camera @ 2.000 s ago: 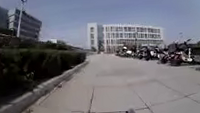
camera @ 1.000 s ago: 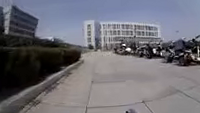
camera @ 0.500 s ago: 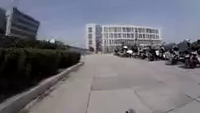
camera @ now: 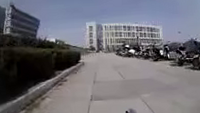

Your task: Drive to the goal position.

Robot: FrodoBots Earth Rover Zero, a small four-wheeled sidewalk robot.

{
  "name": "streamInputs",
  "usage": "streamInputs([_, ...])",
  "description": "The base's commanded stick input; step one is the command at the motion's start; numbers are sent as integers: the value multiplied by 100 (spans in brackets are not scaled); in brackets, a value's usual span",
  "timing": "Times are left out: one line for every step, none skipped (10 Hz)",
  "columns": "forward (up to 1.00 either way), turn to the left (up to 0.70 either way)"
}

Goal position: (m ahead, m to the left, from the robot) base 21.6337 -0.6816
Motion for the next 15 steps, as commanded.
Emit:
streamInputs([70,1])
streamInputs([70,1])
streamInputs([70,1])
streamInputs([70,1])
streamInputs([70,1])
streamInputs([70,1])
streamInputs([70,1])
streamInputs([70,1])
streamInputs([70,1])
streamInputs([70,1])
streamInputs([70,1])
streamInputs([70,1])
streamInputs([70,1])
streamInputs([70,1])
streamInputs([70,1])
